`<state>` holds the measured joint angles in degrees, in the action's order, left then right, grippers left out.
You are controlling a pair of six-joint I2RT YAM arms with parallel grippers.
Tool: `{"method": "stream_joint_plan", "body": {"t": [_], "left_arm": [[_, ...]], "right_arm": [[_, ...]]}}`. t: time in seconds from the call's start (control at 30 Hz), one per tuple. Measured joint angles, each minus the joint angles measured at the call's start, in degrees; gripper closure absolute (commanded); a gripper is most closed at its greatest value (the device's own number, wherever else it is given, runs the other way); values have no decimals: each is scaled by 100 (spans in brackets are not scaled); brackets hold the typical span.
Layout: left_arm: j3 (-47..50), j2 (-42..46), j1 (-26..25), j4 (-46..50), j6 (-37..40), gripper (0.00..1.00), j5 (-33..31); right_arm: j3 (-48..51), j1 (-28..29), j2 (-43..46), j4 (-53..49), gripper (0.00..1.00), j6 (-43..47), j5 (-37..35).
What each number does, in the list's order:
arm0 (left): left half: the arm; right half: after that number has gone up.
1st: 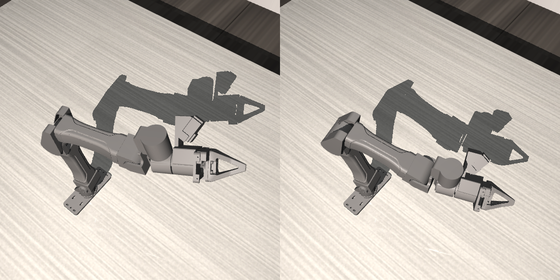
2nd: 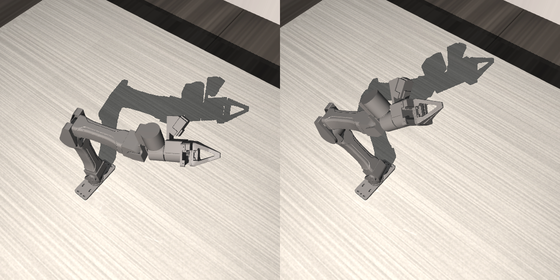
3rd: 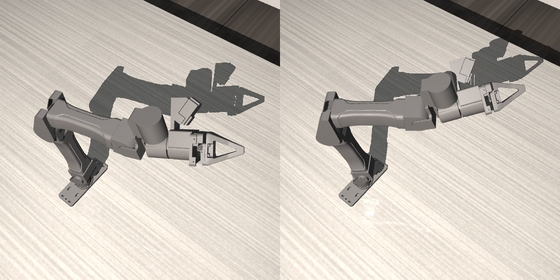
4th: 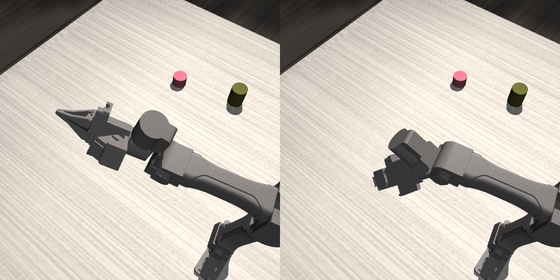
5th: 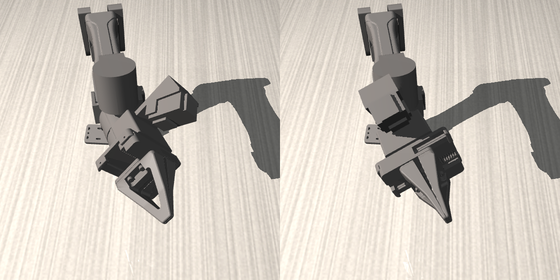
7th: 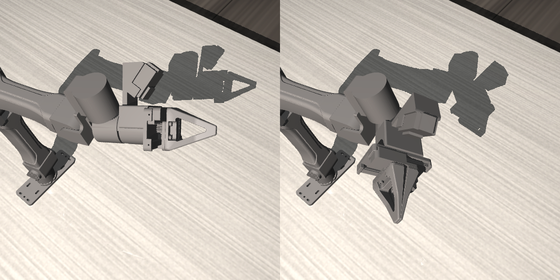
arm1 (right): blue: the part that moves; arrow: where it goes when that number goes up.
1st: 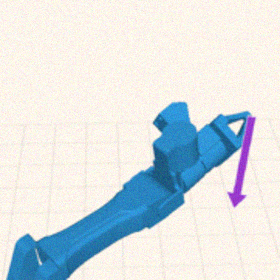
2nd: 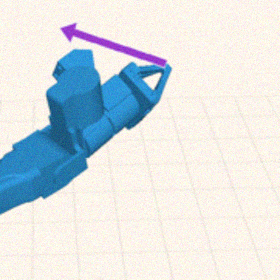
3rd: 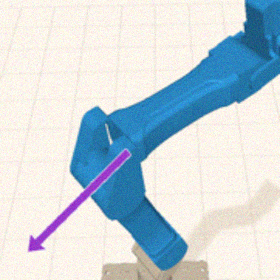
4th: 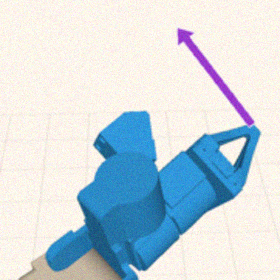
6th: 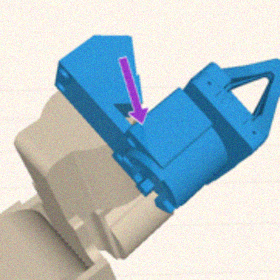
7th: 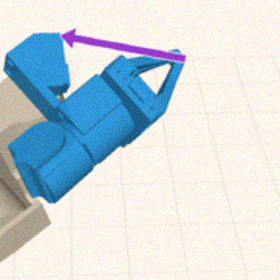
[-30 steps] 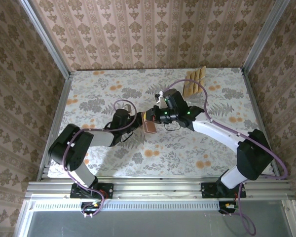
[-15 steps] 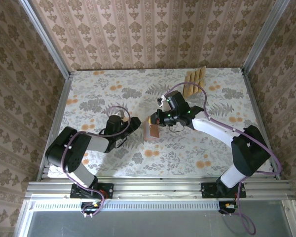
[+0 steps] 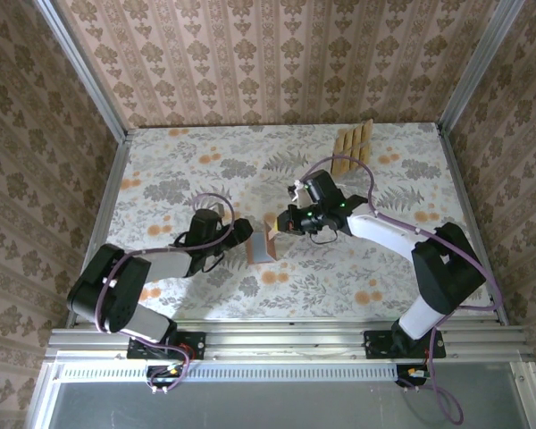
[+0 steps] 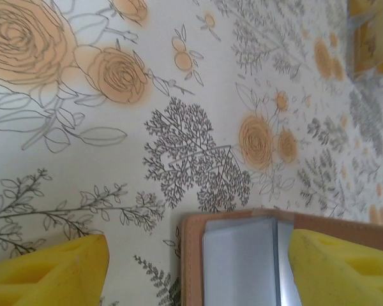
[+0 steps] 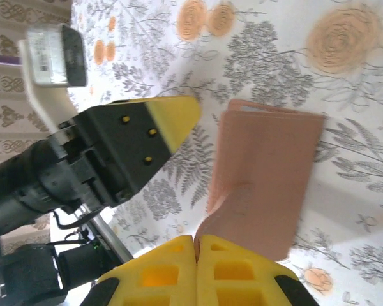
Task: Put the credit cards into the card holder
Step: Open the card holder at the center of the table.
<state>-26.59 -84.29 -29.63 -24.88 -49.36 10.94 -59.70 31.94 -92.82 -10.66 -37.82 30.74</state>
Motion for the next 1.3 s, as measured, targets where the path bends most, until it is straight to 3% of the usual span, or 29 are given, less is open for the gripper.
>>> {"method": "stream_joint_plan", "body": {"t": [0.43,0.97,1.2,1.3], "left_arm": [[-986,-2,-675,2020,896,25,-763],[-1451,-579,-715,2535,1285,24,-918],[-1478,-623,-715,2382,1320,39,-695],[-1475,-623,-715,2184,1298,50,-520]], "right_arm": [[752,-398,138,450,100,-31,22],[1423,-1021,68,686,100,17,22],[1456,-1169,-332,774,100,22,4],[1456,-1182,-479,765,90,44,-33]]}}
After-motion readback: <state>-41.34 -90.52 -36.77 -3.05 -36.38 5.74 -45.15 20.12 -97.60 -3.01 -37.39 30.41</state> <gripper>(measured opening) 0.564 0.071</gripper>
